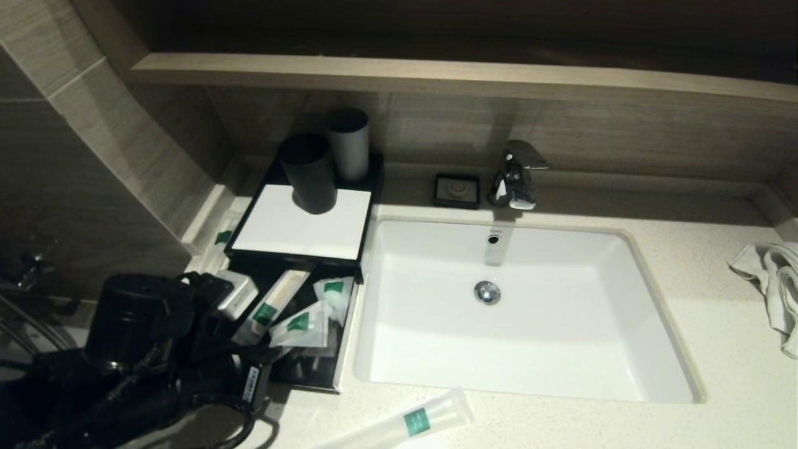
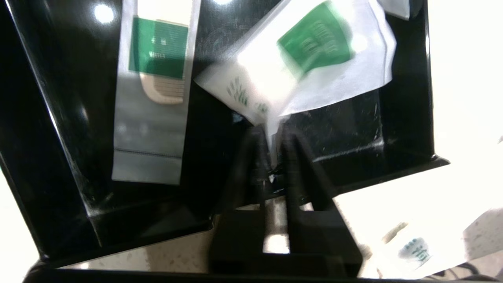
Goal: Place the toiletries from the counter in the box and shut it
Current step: Place the bathroom toiletry into the drawer
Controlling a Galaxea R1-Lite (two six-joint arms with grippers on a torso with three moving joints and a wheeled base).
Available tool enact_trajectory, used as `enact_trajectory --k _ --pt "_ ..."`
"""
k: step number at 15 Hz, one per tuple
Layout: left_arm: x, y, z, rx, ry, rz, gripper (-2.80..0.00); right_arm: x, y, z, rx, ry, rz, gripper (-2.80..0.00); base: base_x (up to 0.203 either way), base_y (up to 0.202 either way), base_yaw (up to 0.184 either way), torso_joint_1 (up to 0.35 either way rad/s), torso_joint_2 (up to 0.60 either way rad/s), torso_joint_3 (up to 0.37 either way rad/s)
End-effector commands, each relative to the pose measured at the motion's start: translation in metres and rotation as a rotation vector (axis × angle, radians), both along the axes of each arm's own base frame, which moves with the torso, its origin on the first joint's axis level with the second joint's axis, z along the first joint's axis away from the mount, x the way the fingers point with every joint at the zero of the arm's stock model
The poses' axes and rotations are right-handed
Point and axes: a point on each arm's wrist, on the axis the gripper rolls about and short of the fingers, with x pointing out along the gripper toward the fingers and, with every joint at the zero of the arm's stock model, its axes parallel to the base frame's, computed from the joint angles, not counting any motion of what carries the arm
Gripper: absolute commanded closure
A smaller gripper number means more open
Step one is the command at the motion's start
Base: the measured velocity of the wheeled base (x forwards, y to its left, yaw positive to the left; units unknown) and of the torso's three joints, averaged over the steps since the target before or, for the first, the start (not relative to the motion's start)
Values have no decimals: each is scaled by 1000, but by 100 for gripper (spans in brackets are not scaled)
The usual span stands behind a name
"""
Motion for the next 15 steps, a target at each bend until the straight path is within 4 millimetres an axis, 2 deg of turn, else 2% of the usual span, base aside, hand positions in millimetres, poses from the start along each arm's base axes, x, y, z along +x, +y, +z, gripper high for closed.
enact_trajectory --k 1,4,9,15 --pt "-2 1 -3 4 10 0 -280 0 0 0 0 2 0 0 0 0 0 0 0 0" --pt "-4 2 1 -5 -11 1 -280 0 0 0 0 1 0 0 0 0 0 0 0 0" --pt "-3 3 23 -81 -167 11 -280 0 0 0 1 2 0 0 0 0 0 0 0 0" --pt "6 14 44 -120 -345 157 -280 0 0 0 1 2 0 0 0 0 0 0 0 0"
